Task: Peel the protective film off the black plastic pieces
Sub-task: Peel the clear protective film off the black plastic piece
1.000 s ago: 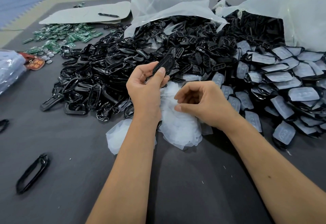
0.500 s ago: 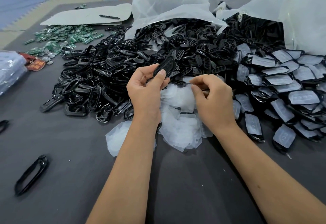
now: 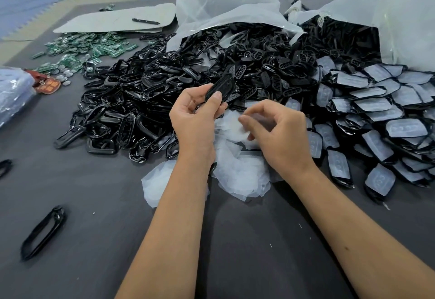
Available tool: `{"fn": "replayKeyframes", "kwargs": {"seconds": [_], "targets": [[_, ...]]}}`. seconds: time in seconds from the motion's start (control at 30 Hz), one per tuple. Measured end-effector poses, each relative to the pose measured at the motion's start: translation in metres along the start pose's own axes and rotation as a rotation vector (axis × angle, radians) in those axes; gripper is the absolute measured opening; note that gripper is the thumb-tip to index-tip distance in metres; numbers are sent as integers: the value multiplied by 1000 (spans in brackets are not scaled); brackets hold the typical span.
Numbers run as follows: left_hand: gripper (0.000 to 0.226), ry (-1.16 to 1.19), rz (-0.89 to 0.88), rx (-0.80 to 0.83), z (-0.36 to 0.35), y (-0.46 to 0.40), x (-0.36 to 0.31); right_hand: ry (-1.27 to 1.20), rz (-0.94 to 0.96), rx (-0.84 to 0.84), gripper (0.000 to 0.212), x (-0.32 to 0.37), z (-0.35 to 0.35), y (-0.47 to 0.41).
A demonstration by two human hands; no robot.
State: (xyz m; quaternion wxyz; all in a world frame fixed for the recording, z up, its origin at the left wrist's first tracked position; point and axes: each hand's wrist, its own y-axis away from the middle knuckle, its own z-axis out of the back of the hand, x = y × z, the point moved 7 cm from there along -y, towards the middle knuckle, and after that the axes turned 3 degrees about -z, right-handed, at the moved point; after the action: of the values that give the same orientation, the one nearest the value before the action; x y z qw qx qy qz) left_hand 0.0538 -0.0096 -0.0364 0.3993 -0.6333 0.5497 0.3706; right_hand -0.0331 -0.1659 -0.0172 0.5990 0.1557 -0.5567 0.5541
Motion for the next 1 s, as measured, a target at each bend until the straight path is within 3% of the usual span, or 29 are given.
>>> {"fn": "replayKeyframes", "kwargs": {"seconds": [0.1, 0.27, 0.5, 0.67, 0.83, 1.0], "targets": [[19, 10, -3, 8, 0, -1, 0, 14, 85, 80, 10, 6, -8, 0], [19, -19, -17, 29, -1, 1, 0, -335, -119, -11, 9, -20, 5, -7], [20, -107, -17, 67, -4, 1, 1, -479, -216, -22, 30, -31, 3, -8], [20, -111, -7, 68, -3, 1, 2, -496, -241, -44, 34, -33, 5, -7], [18, -120, -6, 77, -5, 2, 3, -354, -220, -96, 12, -34, 9, -7], [19, -203, -39, 143, -10, 5, 1, -341, -153, -141, 11, -28, 13, -8]]}}
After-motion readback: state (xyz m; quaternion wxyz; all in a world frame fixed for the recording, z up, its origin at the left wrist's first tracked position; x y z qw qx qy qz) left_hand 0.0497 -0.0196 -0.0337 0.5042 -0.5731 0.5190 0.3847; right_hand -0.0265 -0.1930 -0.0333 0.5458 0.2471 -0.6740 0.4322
